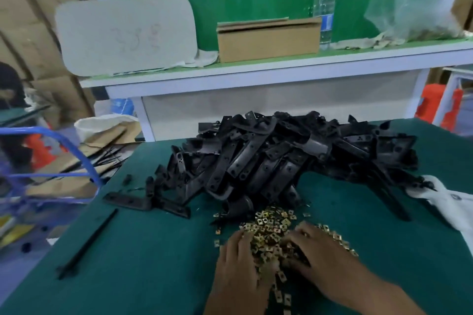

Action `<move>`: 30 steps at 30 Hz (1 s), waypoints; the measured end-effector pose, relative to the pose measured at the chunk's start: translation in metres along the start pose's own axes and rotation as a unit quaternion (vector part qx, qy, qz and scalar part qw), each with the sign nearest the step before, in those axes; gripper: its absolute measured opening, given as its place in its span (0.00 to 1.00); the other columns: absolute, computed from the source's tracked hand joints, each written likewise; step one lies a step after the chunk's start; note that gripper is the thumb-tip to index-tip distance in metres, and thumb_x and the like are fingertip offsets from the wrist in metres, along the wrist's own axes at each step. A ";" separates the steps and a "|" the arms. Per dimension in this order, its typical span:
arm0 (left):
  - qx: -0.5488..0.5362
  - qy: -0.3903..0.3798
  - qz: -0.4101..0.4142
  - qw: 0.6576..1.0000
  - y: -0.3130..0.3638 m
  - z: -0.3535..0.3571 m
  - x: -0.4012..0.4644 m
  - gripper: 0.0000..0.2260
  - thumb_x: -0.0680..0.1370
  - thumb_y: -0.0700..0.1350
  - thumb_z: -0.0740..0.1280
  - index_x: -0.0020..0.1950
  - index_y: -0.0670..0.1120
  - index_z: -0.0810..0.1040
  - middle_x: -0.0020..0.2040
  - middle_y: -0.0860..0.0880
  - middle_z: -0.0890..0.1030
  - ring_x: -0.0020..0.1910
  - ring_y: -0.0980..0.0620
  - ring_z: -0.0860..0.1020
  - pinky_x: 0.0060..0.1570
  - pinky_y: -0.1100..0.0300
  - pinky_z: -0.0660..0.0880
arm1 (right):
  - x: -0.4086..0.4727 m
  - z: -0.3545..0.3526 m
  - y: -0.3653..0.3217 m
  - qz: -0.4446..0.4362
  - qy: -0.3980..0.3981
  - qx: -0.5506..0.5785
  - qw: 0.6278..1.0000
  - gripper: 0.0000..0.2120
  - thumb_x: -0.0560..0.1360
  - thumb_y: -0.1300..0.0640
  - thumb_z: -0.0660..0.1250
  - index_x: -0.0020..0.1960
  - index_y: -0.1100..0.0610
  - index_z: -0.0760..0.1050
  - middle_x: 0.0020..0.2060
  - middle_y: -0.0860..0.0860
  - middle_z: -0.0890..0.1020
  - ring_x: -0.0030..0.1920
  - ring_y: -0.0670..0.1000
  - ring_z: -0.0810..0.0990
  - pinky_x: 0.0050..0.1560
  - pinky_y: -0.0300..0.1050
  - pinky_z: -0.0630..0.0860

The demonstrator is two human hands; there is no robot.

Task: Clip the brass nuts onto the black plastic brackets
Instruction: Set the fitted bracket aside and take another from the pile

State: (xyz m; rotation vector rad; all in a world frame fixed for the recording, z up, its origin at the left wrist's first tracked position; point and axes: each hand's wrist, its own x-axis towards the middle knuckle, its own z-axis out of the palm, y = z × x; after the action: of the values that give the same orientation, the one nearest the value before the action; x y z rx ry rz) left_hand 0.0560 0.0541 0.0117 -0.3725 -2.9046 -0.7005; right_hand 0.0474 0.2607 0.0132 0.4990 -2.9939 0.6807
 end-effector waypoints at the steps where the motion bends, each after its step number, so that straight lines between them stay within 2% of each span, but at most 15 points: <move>1: -0.017 0.014 -0.005 1.000 -0.006 -0.002 0.014 0.28 0.80 0.68 0.49 0.76 0.57 0.60 0.75 0.60 0.61 0.71 0.60 0.60 0.70 0.61 0.59 | 0.005 0.000 0.001 -0.013 0.020 -0.009 1.000 0.14 0.81 0.37 0.58 0.62 0.40 0.72 0.56 0.37 0.68 0.54 0.37 0.70 0.55 0.32 0.67; 3: -0.016 0.093 -0.009 0.995 -0.018 -0.011 0.048 0.20 0.82 0.63 0.54 0.72 0.59 0.65 0.69 0.60 0.67 0.64 0.61 0.62 0.65 0.60 0.61 | 0.011 0.002 0.003 -0.026 0.052 -0.011 0.998 0.09 0.83 0.43 0.58 0.57 0.42 0.76 0.52 0.37 0.71 0.51 0.36 0.71 0.51 0.27 0.65; 5: 0.013 0.151 -0.038 0.988 -0.027 -0.020 0.081 0.18 0.83 0.59 0.59 0.71 0.56 0.68 0.67 0.57 0.70 0.65 0.55 0.65 0.65 0.58 0.64 | 0.012 0.005 0.005 -0.010 0.056 0.022 0.998 0.07 0.83 0.44 0.58 0.52 0.41 0.75 0.49 0.35 0.72 0.50 0.34 0.71 0.50 0.27 0.66; 8: 0.087 0.159 -0.061 0.982 -0.038 -0.021 0.113 0.18 0.82 0.58 0.62 0.70 0.54 0.72 0.65 0.53 0.73 0.65 0.50 0.68 0.64 0.55 0.66 | 0.009 0.004 0.009 0.046 0.086 0.104 0.990 0.06 0.83 0.43 0.57 0.48 0.40 0.70 0.44 0.37 0.77 0.49 0.36 0.75 0.47 0.35 0.72; 11: 0.121 0.179 -0.045 0.975 -0.046 -0.023 0.120 0.13 0.82 0.56 0.64 0.65 0.56 0.76 0.60 0.55 0.80 0.61 0.51 0.74 0.62 0.54 0.68 | 0.007 -0.001 0.010 0.058 0.116 0.168 0.977 0.08 0.82 0.42 0.54 0.49 0.41 0.70 0.47 0.35 0.79 0.46 0.40 0.79 0.43 0.39 0.74; 14: 0.054 0.263 -0.002 0.963 -0.051 -0.033 0.114 0.10 0.81 0.47 0.69 0.61 0.49 0.80 0.53 0.50 0.83 0.53 0.47 0.79 0.58 0.49 0.74 | 0.006 -0.006 0.012 0.071 0.151 0.215 0.962 0.04 0.82 0.45 0.57 0.52 0.39 0.70 0.48 0.33 0.80 0.47 0.38 0.80 0.44 0.34 0.75; 16: -0.048 0.333 -0.004 0.942 -0.053 -0.045 0.108 0.09 0.81 0.44 0.67 0.61 0.45 0.80 0.52 0.49 0.81 0.51 0.48 0.79 0.53 0.52 0.74 | 0.006 -0.006 0.012 0.074 0.162 0.224 0.958 0.05 0.82 0.48 0.59 0.54 0.38 0.71 0.48 0.31 0.80 0.49 0.35 0.80 0.46 0.30 0.74; 20: -0.219 0.460 -0.081 0.856 -0.055 -0.078 0.086 0.11 0.85 0.47 0.59 0.63 0.44 0.74 0.54 0.50 0.76 0.50 0.59 0.72 0.52 0.64 0.66 | 0.006 -0.006 0.012 0.071 0.174 0.223 0.956 0.05 0.80 0.47 0.62 0.52 0.37 0.75 0.48 0.29 0.80 0.50 0.33 0.80 0.47 0.29 0.73; 22: -0.357 0.474 -0.100 0.799 -0.052 -0.088 0.072 0.13 0.85 0.51 0.57 0.62 0.44 0.73 0.51 0.48 0.78 0.47 0.56 0.74 0.51 0.59 0.71 | 0.006 -0.007 0.010 0.069 0.182 0.219 0.956 0.07 0.78 0.42 0.60 0.50 0.38 0.76 0.45 0.31 0.82 0.48 0.34 0.80 0.46 0.29 0.73; 24: -0.545 0.424 -0.104 0.716 -0.044 -0.089 0.060 0.11 0.86 0.52 0.56 0.54 0.47 0.72 0.40 0.51 0.80 0.36 0.54 0.77 0.41 0.56 0.79 | 0.007 -0.007 0.008 0.069 0.191 0.211 0.956 0.12 0.76 0.37 0.56 0.48 0.38 0.76 0.43 0.33 0.83 0.45 0.35 0.81 0.46 0.31 0.73; 26: -0.682 0.332 -0.145 0.635 -0.035 -0.081 0.051 0.10 0.87 0.52 0.56 0.51 0.48 0.72 0.34 0.54 0.81 0.28 0.56 0.76 0.31 0.58 0.80 | 0.007 -0.006 0.008 0.069 0.196 0.204 0.957 0.10 0.77 0.38 0.55 0.48 0.38 0.74 0.42 0.33 0.83 0.44 0.36 0.81 0.45 0.32 0.74; 28: -0.749 0.236 -0.203 0.585 -0.027 -0.065 0.046 0.10 0.86 0.52 0.56 0.55 0.47 0.73 0.35 0.51 0.83 0.26 0.55 0.76 0.28 0.57 0.79 | 0.007 -0.006 0.009 0.076 0.191 0.199 0.958 0.07 0.79 0.41 0.55 0.48 0.36 0.72 0.43 0.33 0.83 0.44 0.37 0.81 0.44 0.35 0.74; 30: -0.785 0.147 -0.249 0.547 -0.021 -0.050 0.043 0.13 0.86 0.52 0.57 0.58 0.44 0.74 0.36 0.48 0.82 0.26 0.55 0.74 0.26 0.58 0.77 | 0.006 -0.007 0.009 0.081 0.191 0.202 0.957 0.07 0.78 0.39 0.54 0.48 0.35 0.71 0.44 0.36 0.82 0.42 0.40 0.80 0.41 0.37 0.74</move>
State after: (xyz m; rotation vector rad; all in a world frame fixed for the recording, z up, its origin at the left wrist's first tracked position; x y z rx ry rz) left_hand 0.0120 0.0217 0.0543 0.4792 -1.1328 -2.8419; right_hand 0.0390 0.2692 0.0164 0.1059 -2.5504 1.2521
